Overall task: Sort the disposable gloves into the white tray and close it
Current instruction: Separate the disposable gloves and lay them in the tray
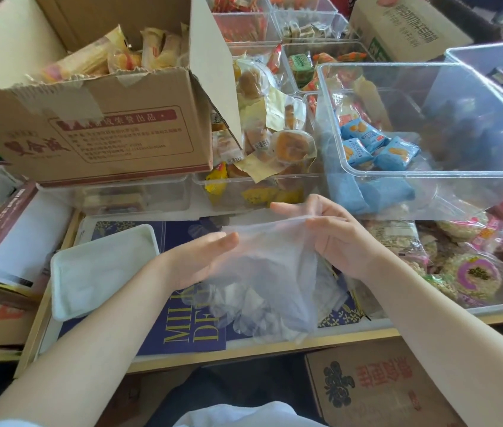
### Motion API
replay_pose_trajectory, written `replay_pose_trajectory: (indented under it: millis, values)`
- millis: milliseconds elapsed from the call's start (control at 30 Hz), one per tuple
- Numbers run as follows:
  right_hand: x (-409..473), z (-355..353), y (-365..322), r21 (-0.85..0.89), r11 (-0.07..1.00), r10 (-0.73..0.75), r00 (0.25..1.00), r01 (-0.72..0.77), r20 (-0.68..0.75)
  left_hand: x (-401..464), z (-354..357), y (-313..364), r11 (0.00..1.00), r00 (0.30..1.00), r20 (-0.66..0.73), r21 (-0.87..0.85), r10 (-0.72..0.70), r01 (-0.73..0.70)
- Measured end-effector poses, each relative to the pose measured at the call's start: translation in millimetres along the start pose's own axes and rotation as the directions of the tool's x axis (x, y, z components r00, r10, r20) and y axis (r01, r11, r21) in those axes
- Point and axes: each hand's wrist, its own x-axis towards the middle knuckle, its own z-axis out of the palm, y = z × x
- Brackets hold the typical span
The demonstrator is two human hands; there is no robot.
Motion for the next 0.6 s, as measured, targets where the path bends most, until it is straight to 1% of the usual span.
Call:
replay_pose_trajectory:
  millis: [33,67,100,133,167,233,267,300,400,500,600]
  values:
    - [1,1,-2,0.005,1.0,-0.001,1.0,0.002,-0.011,-1,2,2,0.999,1.0,0.02,-0.026,-0.017,0.018]
    - [1,1,-3,0.002,1.0,0.003,0.999,-0.003,-0.032,0,5,2,0.999,0.999,0.039,-0.038,0.006,-0.004]
    - [1,2,-5,-0.013,1.0,0.013,0.998,-0.014,-0.061,1,9,2,0.998,0.998,0.028,-0.039,0.055,-0.054]
    - [0,2,-6,-0.041,0.998,0.036,0.993,-0.041,-0.113,3,12,3,0.992,0.992,-0.033,-0.04,0.122,-0.123]
    - [0,2,-6,-0.105,0.991,0.058,0.983,-0.077,-0.172,4,16,6,0.982,0.977,-0.125,-0.052,0.172,-0.179]
    - [-2,1,-4,-0.265,0.952,0.073,0.956,-0.151,-0.285,5,19,8,0.963,0.92,-0.322,-0.07,0.224,-0.259]
    - [-3,1,-3,-0.313,0.93,0.086,0.943,-0.192,-0.322,5,19,10,0.959,0.893,-0.378,-0.041,0.244,-0.279]
    - [-3,0,-1,-0.344,0.91,0.107,0.931,-0.233,-0.349,3,21,13,0.961,0.877,-0.405,0.008,0.257,-0.278]
    - [-2,3,1,-0.344,0.877,0.203,0.907,-0.337,-0.37,-3,24,21,0.958,0.86,-0.422,0.133,0.287,-0.255]
    - [2,6,2,-0.327,0.881,0.21,0.902,-0.342,-0.376,-3,21,24,0.958,0.873,-0.4,0.171,0.28,-0.229]
    - [5,7,3,-0.387,0.854,0.193,0.903,-0.347,-0.385,-3,13,23,0.964,0.909,-0.331,0.172,0.251,-0.204]
